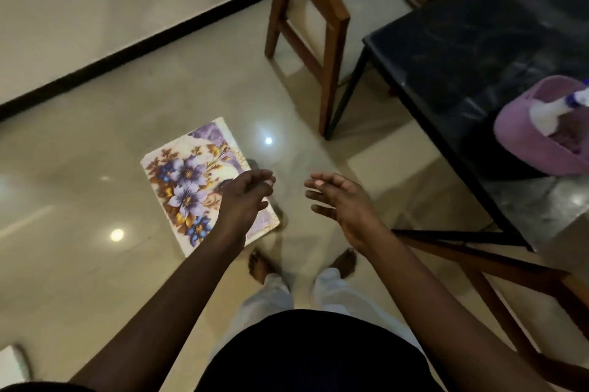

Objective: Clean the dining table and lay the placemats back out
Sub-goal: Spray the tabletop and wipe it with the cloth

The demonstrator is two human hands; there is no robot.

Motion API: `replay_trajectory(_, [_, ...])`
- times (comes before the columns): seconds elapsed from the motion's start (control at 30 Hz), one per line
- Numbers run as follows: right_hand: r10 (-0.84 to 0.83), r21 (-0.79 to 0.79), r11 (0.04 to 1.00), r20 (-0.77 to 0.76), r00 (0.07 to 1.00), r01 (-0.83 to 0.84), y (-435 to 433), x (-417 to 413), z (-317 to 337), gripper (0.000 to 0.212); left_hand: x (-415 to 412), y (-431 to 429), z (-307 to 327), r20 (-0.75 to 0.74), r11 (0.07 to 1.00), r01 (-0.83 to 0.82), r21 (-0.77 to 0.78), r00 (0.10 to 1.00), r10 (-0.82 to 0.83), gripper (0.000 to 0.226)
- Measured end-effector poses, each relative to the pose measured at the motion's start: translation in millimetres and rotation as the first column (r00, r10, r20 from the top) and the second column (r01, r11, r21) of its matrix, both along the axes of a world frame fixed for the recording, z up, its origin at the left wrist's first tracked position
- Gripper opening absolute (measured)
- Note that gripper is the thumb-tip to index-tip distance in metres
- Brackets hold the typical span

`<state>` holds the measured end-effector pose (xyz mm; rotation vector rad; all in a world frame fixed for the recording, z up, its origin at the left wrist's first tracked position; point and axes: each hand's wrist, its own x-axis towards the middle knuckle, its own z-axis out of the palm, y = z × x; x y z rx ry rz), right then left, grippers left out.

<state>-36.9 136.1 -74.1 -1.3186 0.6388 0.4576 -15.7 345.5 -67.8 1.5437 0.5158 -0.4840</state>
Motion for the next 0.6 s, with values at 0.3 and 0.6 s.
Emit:
replay_trajectory(0.3, [-0.207,-0.024,0.977,0.098,0.973,0.211,-139.3,-28.7,54.1,0.024,13.7,-156.4,46.6,0.076,0.974,0.224,-0.018,0.972,-0.222,0.02])
replay_trajectory(0.6, [-0.372,-0.075,0.92,0.145,0.917,0.385,-260.0,-40.8,87.8,0.023,29.6,-289.2,72.5,0.164,0.898,0.438,0.045,0.884,-0.439,0.024])
